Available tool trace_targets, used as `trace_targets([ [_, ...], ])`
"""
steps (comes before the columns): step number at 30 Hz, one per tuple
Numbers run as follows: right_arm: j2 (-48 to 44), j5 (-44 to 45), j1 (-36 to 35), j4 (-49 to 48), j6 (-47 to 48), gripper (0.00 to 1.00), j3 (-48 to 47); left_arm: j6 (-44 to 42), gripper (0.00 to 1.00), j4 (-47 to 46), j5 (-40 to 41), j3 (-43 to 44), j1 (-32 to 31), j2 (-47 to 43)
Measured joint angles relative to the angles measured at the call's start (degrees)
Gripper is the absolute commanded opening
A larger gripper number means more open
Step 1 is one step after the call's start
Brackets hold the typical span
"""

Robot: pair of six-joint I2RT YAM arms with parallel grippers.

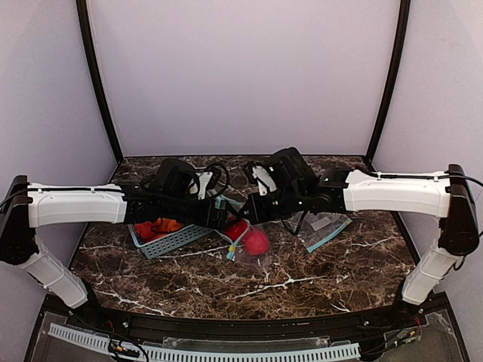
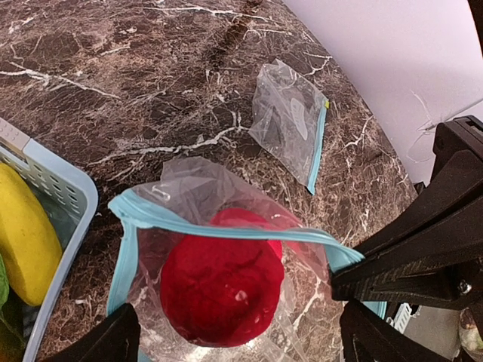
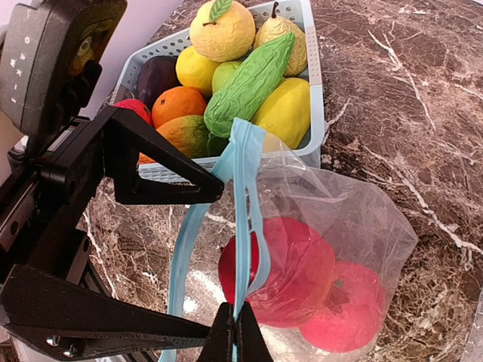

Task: Place the food in the zip-top bag and seal the zipper
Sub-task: Place the fake vegetable in the zipper food storage bag, then pass from the right arm to the left

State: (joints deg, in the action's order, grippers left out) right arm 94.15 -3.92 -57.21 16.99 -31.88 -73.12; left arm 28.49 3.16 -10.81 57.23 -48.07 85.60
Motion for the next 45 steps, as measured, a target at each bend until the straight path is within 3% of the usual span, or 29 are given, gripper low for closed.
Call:
trace_targets([
  [9, -0.09, -1.68, 0.31, -1.01, -0.15, 0.0, 0.2, 2.19, 0.92, 0.33, 0.9, -0.55, -0.09, -6.71],
  [17, -0.83, -2.97, 0.7, -1.84, -0.11, 0.0, 0.42, 8.79, 0.92, -1.33, 3.3, -6.97, -0.09, -14.25],
  [21, -0.85, -4.0, 0.9, -2.4, -0.11, 0.0, 0.44, 12.92, 0.78, -3.63, 2.05, -12.24, -0.09, -12.0],
  [31, -0.85, -5.49, 0.92, -3.32, -0.09, 0.01, 1.38, 17.88, 0.21, -9.09, 0.7, -14.67, -0.09, -9.38],
  [35, -0.83, -5.55, 0.92, -3.63, 0.55, 0.3, 1.53, 18.38, 0.04, -10.78, 0.57, -14.78, -0.11, -9.38],
  [39, -0.39, -5.51, 0.92, -3.76, 0.85, 0.55, 1.64, 18.73, 0.01, -11.37, 0.35, -15.06, -0.09, -9.38],
  [42, 0.74, -5.18, 0.92, -3.76, 1.73, 0.67, 1.64, 18.71, 0.01, -11.58, 0.11, -15.1, -0.09, -9.38],
  [45, 2.86, -4.59, 0.81, -3.54, 2.82, 0.71, 1.49, 18.73, 0.01, -11.98, 0.02, -15.39, -0.09, -9.38],
])
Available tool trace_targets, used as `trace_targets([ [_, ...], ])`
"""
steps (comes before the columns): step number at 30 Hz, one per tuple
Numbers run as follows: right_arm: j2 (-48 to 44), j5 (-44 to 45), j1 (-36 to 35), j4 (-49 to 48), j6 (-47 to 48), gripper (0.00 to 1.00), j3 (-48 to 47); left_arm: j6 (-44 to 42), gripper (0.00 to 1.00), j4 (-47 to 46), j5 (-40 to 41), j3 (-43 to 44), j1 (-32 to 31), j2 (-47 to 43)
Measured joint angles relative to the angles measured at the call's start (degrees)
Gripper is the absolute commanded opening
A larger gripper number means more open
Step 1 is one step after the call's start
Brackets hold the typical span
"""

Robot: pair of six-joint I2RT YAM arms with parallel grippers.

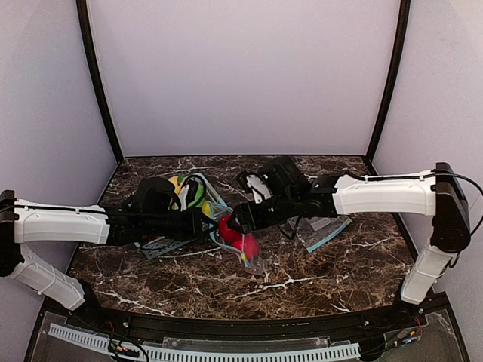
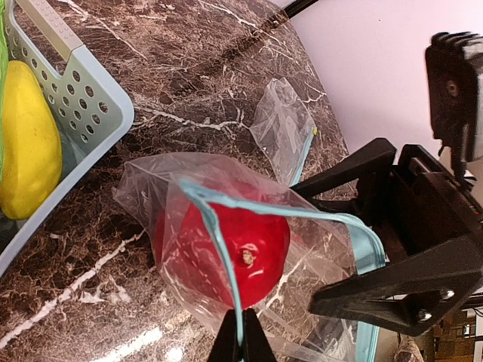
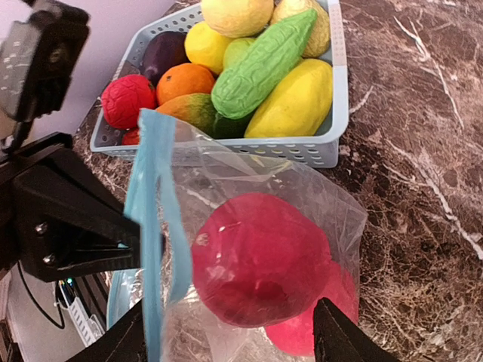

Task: Place the food in the zip-top bag and seal the zipper
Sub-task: Pass from the right arm to the left, then adjust the fake vegetable in the zipper food storage bag.

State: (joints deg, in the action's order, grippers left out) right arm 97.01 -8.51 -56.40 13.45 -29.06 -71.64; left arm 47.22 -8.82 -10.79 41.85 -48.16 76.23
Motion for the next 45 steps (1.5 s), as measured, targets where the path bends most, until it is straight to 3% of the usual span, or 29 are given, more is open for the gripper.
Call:
trace_targets([
  [30, 16.61, 13.92, -0.57, 9.7, -0.17, 0.68, -12.09, -0.07, 0.01, -0.17, -0.76, -0.63, 0.0, 0.02],
  [40, 15.78, 13.55, -0.72, 11.61, 0.07, 0.74, -12.17, -0.2, 0.01, 0.39, -0.5, -0.63, 0.0, 0.02],
  [45, 8.9, 10.75, -0.96, 11.43, 0.61, 0.78, -10.86, -0.48, 0.01, 0.68, -0.22, -0.63, 0.0, 0.02],
])
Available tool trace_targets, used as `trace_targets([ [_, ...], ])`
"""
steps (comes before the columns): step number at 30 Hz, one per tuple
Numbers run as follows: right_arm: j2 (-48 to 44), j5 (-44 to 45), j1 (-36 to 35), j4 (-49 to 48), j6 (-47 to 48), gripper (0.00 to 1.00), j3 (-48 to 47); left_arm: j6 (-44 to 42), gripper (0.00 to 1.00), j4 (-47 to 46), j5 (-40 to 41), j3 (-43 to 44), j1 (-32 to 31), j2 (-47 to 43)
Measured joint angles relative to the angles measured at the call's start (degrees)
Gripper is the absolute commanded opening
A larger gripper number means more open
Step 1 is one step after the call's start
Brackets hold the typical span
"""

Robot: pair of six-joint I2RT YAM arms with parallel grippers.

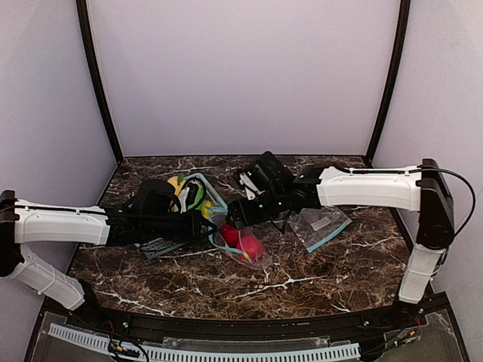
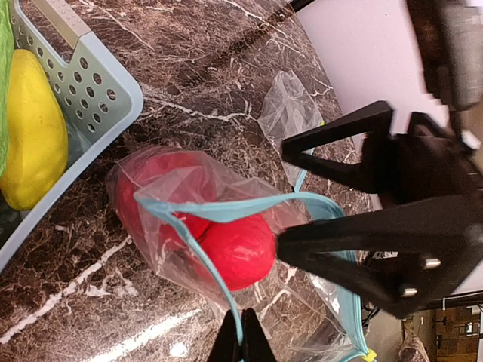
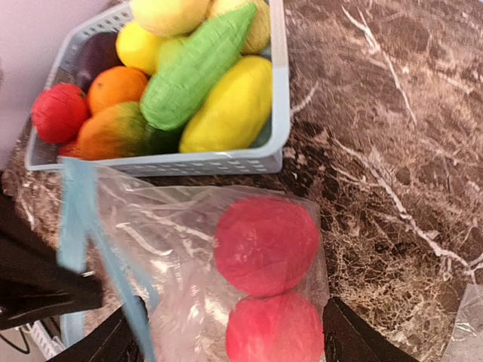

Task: Place the food in the zip-top bag and seal the zipper
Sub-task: Adjust the fake vegetable in the zipper food storage bag, then pass from the left arm to the right

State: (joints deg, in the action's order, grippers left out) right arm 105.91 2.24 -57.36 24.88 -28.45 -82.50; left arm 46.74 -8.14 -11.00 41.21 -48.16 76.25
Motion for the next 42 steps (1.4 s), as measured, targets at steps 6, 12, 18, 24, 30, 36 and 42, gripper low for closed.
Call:
trace_targets([
  [6, -8.7, -1.16, -0.09, -1.42, 0.79, 0.67, 1.09, -0.07, 0.01, 0.37, 0.31, 0.0, 0.0, 0.0],
  [12, -8.46, -1.14, -1.09, -0.98, 1.2, 0.52, 1.88, -0.09, 0.01, 0.59, 0.5, 0.0, 0.0, -0.02],
  [18, -6.51, -1.42, -2.36, -0.85, 1.9, 0.36, 1.81, -0.11, 0.01, 0.7, 0.55, 0.0, 0.0, -0.02],
  [24, -4.7, -2.49, -2.64, -0.83, 2.34, 0.24, 1.36, -0.33, 0.01, 1.14, 0.59, 0.0, 0.0, -0.02],
  [30, -4.44, -3.85, -2.73, -0.87, 2.36, 0.0, 0.66, -0.46, 0.01, 1.18, 0.61, 0.0, 0.0, -0.02],
  [36, -4.59, -3.93, -2.82, -0.87, 1.81, 0.0, 0.55, -0.85, 0.01, 1.66, 1.2, 0.0, 0.0, -0.02],
  [42, -6.27, -3.91, -2.84, -0.83, 0.92, 0.0, 0.57, -1.51, 0.01, 3.13, 2.51, 0.04, 0.0, -0.09],
])
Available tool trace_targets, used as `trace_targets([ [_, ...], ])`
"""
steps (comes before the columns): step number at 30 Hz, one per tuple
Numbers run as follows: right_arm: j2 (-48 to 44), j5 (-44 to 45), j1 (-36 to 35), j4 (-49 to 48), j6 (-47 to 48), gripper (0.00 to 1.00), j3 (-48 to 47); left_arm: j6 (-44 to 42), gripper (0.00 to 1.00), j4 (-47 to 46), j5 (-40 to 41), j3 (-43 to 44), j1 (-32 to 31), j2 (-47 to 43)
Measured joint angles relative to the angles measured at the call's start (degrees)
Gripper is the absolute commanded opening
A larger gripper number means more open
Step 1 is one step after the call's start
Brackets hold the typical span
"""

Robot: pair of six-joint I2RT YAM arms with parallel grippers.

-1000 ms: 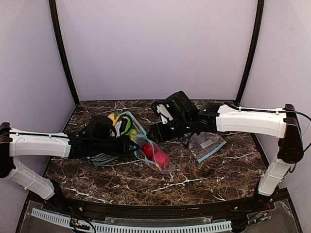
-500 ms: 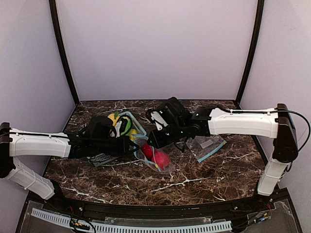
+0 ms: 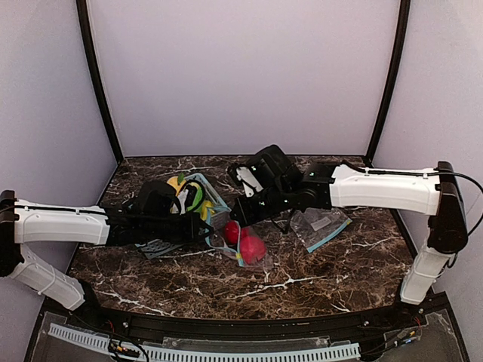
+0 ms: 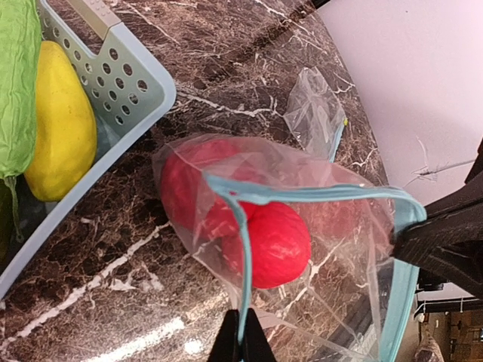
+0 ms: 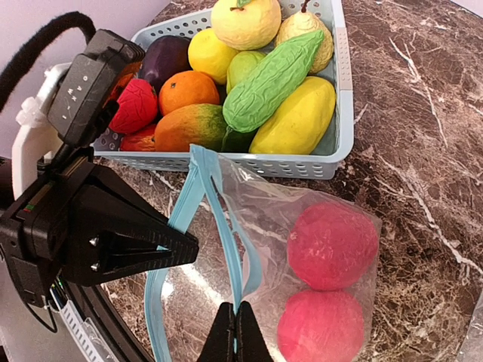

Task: Place the food in the zip-top bag and seal the zipper
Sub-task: Pass from the left arm to the right, then pick up the fake fruit from the bin.

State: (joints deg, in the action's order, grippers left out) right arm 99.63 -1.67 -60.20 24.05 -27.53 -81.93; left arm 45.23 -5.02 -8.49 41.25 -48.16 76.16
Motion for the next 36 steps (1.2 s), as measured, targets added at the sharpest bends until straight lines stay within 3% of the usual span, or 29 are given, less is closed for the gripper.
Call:
trace_targets([
  [2, -0.35, -0.02, 0.0, -0.02, -0.26, 0.0, 0.09, -0.26, 0.03, 1.16, 0.61, 0.26, 0.0, 0.0],
  [4, -0.46, 0.0, 0.0, 0.02, -0.5, 0.0, 0.13, -0.74, 0.13, 2.01, 1.01, 0.66, 0.0, -0.02],
  [9, -0.46, 0.15, -0.02, 0.04, -0.87, 0.0, 0.22, -3.74, 0.6, 4.0, 1.4, 1.66, -0.02, -1.64],
  [14, -0.46, 0.22, -0.02, 0.04, -1.09, 0.0, 0.22, -8.07, 0.9, 10.34, 2.01, 5.01, 0.0, -8.46],
  [19, -0.46, 0.24, -0.02, 0.04, -1.27, 0.0, 0.22, -13.27, 0.96, 21.9, 5.33, 12.68, 2.51, -17.09],
  [23, -0.46, 0.22, -0.02, 0.07, -1.27, 0.0, 0.22, -16.41, 0.99, 29.94, 4.59, 13.62, 11.52, -21.05],
  [27, -0.46, 0.22, -0.02, 0.07, -1.27, 0.0, 0.22, -19.56, 0.99, 37.18, 4.22, 12.41, 17.68, -20.85],
  [36, -0.46, 0.2, -0.02, 0.07, -1.27, 0.0, 0.22, -23.74, 0.99, 42.97, 6.03, 7.45, 21.09, -17.25],
])
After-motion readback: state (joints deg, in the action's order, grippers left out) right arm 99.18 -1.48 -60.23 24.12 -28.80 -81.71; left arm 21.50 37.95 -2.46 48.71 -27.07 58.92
